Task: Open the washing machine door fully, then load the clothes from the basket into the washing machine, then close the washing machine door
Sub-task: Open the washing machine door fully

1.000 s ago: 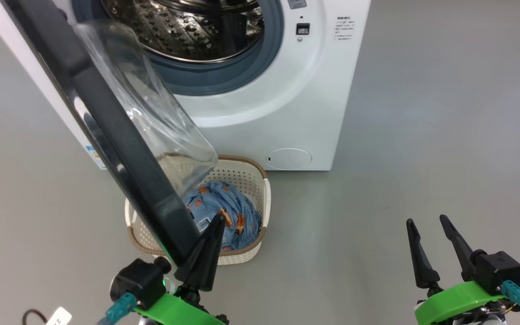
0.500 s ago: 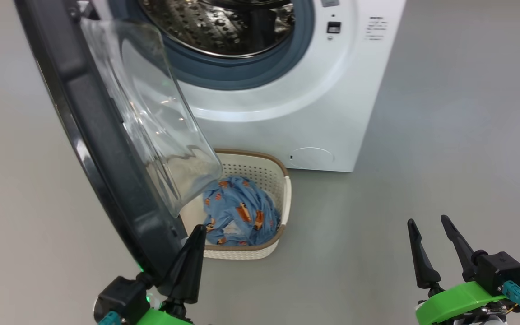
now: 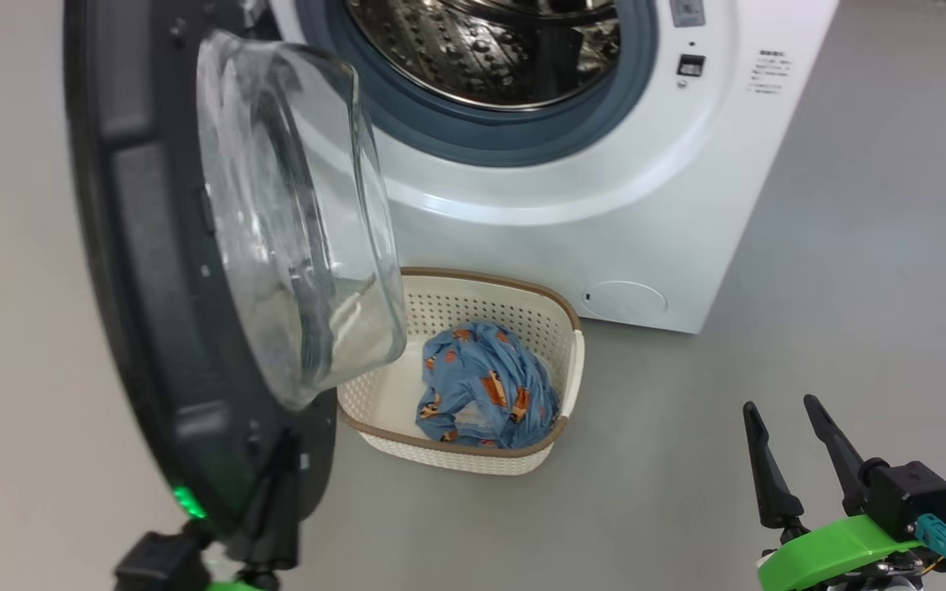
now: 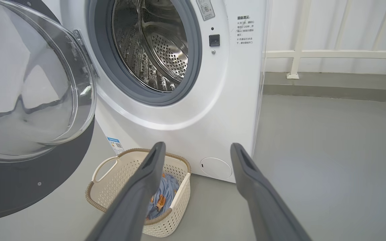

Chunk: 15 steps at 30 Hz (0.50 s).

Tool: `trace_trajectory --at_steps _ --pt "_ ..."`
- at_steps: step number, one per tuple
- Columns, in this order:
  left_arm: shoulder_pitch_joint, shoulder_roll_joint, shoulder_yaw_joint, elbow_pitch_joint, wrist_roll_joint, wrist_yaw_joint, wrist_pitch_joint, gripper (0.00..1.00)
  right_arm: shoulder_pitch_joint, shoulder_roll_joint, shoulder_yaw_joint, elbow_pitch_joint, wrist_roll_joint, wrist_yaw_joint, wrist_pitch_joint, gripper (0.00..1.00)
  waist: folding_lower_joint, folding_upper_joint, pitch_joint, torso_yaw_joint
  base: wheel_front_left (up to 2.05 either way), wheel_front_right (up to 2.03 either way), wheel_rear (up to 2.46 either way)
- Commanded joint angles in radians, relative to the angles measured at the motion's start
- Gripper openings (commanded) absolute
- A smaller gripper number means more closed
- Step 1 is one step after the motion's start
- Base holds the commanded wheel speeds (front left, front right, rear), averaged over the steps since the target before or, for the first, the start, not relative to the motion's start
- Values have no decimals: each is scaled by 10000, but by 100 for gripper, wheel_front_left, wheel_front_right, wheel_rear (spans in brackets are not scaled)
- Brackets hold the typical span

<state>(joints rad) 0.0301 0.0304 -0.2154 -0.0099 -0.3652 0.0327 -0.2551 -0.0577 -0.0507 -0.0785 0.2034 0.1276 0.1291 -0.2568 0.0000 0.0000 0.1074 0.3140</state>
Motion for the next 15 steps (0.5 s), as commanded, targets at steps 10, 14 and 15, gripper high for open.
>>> trace_trajectory --at_steps 10,14,15 --pt "-113 198 2150 173 -159 250 -67 0 53 -4 366 -241 49 16 -49 100 0 0 -145 184 0 0 0" --pt "-392 198 2850 518 -142 230 -67 0 -21 -25 423 -192 40 16 -49 100 0 0 -109 8 0 0 0" --pt "-459 198 3006 592 -158 271 -67 0 -28 -34 415 -185 37 16 -49 100 0 0 -107 -29 0 0 0"
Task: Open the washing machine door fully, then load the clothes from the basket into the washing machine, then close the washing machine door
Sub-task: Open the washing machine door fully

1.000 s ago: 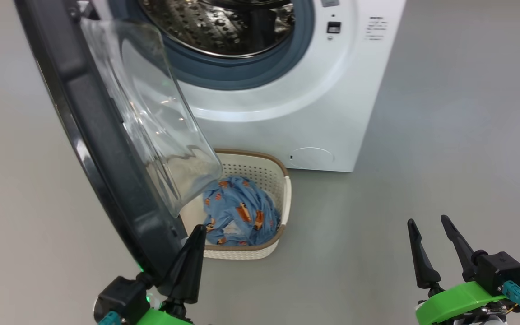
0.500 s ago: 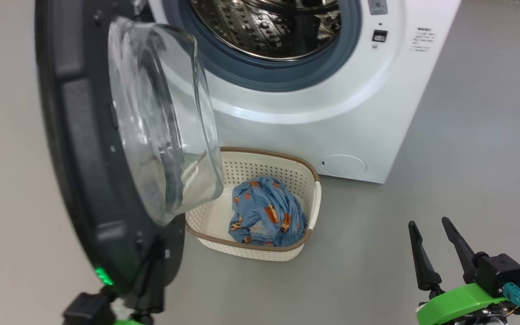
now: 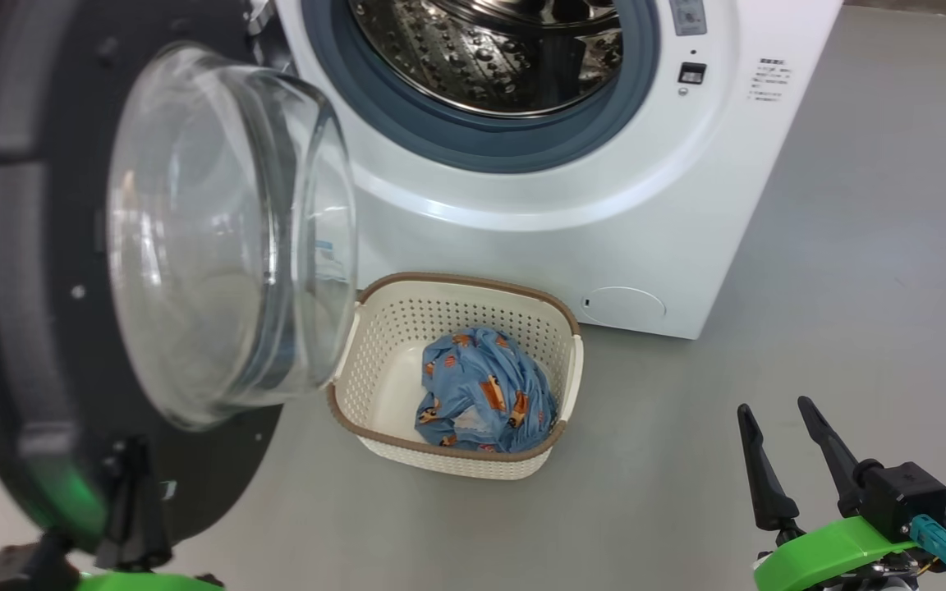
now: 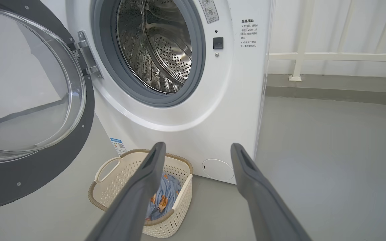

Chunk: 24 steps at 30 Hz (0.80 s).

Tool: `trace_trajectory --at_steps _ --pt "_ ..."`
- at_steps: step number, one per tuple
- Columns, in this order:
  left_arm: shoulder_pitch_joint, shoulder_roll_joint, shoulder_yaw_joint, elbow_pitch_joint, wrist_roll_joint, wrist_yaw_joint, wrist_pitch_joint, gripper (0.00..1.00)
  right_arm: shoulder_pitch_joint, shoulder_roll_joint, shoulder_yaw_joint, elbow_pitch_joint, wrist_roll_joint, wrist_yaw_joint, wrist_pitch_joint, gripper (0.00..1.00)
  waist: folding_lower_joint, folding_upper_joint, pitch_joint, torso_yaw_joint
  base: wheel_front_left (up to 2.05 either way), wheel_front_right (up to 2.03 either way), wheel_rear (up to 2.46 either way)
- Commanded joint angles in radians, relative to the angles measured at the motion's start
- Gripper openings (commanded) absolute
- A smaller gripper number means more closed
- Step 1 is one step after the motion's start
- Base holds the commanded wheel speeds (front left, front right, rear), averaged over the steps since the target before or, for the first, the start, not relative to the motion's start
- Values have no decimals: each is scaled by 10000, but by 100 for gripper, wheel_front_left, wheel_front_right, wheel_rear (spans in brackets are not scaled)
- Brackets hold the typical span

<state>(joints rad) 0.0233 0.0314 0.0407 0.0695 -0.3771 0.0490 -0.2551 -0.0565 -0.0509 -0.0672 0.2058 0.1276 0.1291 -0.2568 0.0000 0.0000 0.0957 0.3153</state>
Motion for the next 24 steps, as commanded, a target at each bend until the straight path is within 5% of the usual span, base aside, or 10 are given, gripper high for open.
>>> trace_trajectory --at_steps 1,14,24 --pt "-460 189 607 -123 -16 135 -67 0 -38 -32 287 -211 36 16 -49 100 0 0 17 -81 0 0 0" --pt "-1450 189 2862 885 -71 252 -67 0 -246 -137 336 -207 51 16 -49 100 0 0 352 -657 0 0 0" --pt "-2514 326 5042 1664 549 -382 -67 0 -476 -301 462 -184 73 16 -49 100 0 0 602 -992 0 0 0"
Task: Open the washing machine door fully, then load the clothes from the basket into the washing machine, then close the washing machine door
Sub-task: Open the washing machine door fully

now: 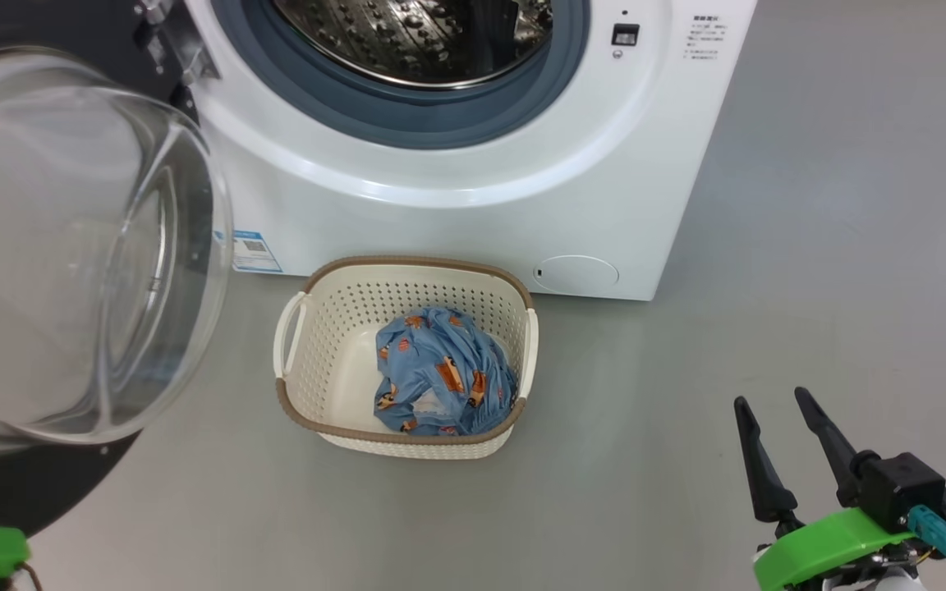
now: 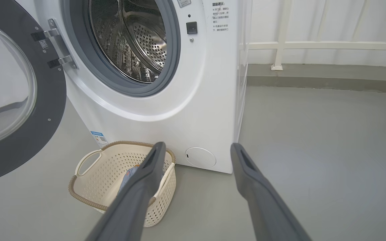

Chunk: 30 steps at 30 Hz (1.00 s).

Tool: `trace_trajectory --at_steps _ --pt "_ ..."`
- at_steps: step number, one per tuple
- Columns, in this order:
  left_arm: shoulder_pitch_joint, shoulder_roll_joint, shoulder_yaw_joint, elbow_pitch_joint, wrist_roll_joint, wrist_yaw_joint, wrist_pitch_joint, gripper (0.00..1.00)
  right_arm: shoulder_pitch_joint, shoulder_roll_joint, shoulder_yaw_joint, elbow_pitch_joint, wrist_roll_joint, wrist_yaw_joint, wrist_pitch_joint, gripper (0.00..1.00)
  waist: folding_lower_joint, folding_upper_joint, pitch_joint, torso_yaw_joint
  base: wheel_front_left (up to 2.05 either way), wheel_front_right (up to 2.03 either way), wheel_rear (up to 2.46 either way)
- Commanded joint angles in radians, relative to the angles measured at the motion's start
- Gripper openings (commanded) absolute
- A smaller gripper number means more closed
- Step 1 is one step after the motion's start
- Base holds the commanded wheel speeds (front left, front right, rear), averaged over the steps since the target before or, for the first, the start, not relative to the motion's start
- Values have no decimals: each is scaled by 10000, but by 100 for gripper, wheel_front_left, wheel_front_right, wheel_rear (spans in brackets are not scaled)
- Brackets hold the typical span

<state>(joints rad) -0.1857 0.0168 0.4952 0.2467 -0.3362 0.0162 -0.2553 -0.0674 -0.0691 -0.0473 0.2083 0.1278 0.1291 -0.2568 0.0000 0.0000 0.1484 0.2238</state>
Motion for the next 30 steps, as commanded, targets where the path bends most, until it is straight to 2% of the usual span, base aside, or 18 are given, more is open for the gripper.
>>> trace_trajectory --at_steps 1,9,18,30 --pt "-531 509 641 -4 213 -115 -65 0 -390 -131 266 -212 72 16 -49 100 0 0 95 -97 0 0 0" --pt "-1335 836 1461 868 638 -439 -65 0 -484 -177 295 -213 79 16 -49 100 0 0 264 -242 0 0 0" --pt "-2193 1382 2429 1901 998 -513 -65 0 -571 -243 256 -237 83 16 -49 100 0 0 475 -381 0 0 0" --pt "-2720 1778 3061 2866 1430 -643 -65 0 -697 -279 266 -221 141 16 -49 100 0 0 645 -481 0 0 0"
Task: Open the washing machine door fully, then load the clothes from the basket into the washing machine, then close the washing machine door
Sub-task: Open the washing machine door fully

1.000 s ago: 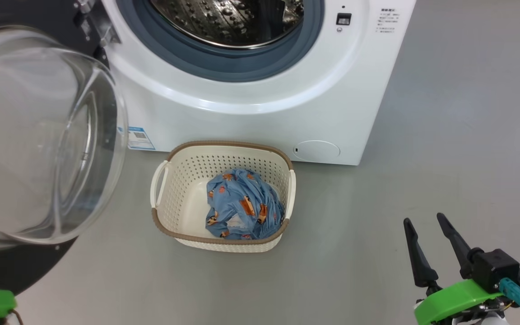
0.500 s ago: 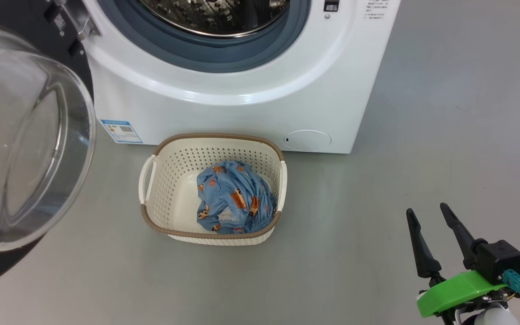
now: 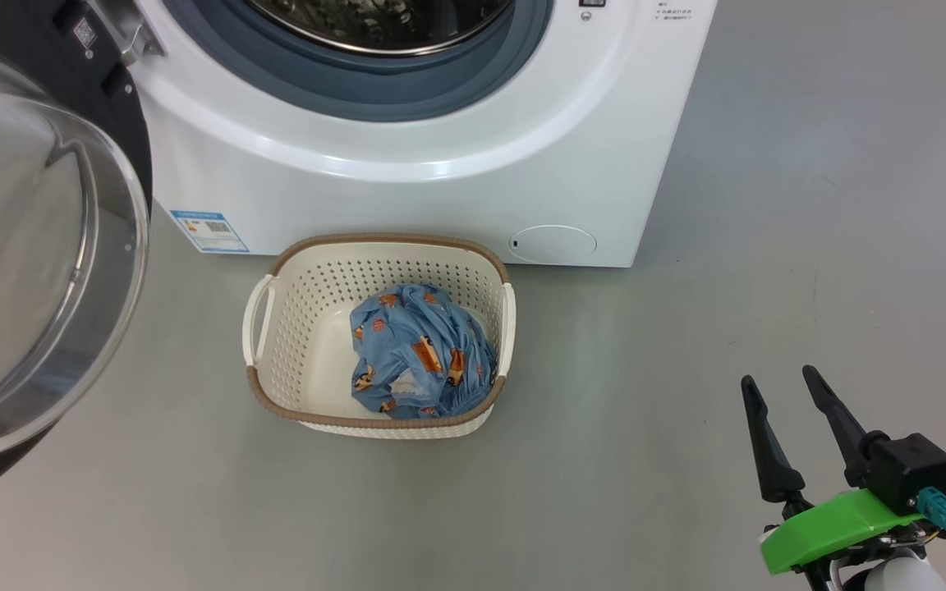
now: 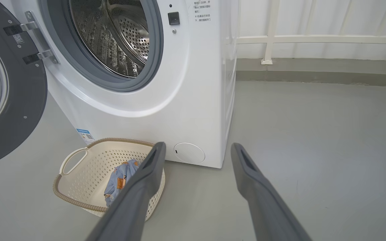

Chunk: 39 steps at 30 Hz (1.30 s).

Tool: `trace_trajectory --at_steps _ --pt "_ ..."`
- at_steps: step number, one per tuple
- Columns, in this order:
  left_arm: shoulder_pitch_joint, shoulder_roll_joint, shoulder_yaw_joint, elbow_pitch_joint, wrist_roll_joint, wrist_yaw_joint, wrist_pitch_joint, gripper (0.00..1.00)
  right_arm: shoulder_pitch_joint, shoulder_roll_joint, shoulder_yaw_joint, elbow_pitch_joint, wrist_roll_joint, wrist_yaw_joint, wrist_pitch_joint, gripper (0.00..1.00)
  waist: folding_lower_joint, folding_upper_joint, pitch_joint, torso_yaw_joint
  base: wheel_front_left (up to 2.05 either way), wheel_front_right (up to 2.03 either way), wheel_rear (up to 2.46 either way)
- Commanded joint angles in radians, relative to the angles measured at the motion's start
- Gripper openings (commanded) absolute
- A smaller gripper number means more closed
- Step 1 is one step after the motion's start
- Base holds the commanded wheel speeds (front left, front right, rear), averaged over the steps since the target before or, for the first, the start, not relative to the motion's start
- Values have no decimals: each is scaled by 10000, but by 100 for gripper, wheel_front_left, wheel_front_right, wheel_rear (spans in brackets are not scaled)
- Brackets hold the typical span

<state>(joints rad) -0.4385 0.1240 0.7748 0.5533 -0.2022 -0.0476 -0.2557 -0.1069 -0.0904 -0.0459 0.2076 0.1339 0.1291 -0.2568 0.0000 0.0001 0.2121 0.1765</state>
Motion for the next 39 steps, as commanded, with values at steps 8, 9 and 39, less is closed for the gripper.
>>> trace_trajectory --at_steps 8,9,39 --pt "-436 978 582 -5 369 -314 -61 0 -331 -70 229 -186 72 16 -49 100 0 -1 -11 -20 0 0 0" --pt "-428 987 581 -47 411 -380 -61 0 -325 -63 224 -182 73 16 -49 100 0 -1 -26 -16 0 0 0" --pt "2182 -732 -3337 -5065 -80 -671 -61 0 40 197 276 -118 187 16 -49 100 0 -1 -820 4 0 0 0"
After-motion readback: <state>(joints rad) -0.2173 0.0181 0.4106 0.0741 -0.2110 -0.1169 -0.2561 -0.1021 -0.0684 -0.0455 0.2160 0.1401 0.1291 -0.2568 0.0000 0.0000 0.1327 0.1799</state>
